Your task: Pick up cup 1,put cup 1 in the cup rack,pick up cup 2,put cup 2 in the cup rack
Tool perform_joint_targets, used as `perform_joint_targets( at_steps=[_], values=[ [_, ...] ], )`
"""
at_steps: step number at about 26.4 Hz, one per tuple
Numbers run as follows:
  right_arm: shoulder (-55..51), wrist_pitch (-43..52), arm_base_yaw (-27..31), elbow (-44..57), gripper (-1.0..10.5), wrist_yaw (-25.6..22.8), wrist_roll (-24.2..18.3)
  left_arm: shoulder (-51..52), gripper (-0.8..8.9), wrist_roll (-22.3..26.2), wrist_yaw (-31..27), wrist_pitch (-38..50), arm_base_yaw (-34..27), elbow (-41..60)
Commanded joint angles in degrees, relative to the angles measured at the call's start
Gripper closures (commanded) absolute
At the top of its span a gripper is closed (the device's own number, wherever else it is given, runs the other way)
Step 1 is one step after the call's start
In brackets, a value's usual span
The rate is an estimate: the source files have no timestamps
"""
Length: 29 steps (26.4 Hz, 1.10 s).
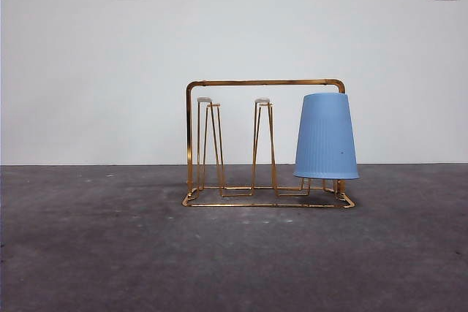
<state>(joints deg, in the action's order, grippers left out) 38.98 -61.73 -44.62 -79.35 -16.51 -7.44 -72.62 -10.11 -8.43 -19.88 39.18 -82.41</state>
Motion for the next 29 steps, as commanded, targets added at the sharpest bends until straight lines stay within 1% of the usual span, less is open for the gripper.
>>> perform_joint_targets(
  at_steps=[1,6,12,15,18,22,29],
  values=[
    [-0.2,0.0,0.0,0.4,7.6,0.0,1.5,-2.0,8.20,3.7,-2.1,1.3,0.1,0.3],
    [-0.3,-0.6,0.0,0.4,7.6,0.0,1.5,-6.6,8.20,4.7,-3.7,4.6,0.1,0.8],
    [-0.3,-2.7,0.0,0.4,7.6,0.0,2.4,-9.9,8.20,4.8,-3.6,12.5,-1.0,4.5],
    [-0.3,-3.8,0.0,0.4,7.6,-0.1,2.6,-10.4,8.20,4.8,-3.6,15.4,-2.1,7.3],
    [-0.3,-4.3,0.0,0.4,7.6,0.0,2.6,-10.4,8.20,4.8,-3.4,20.7,-3.2,11.5],
    [-0.3,-4.3,0.0,0.4,7.6,0.0,2.8,-10.5,8.20,4.7,-1.8,26.2,-4.6,16.9],
    [-0.3,-4.3,0.0,0.4,7.6,0.0,3.0,-11.2,8.20,4.8,-1.9,35.7,-4.8,23.8]
  ],
)
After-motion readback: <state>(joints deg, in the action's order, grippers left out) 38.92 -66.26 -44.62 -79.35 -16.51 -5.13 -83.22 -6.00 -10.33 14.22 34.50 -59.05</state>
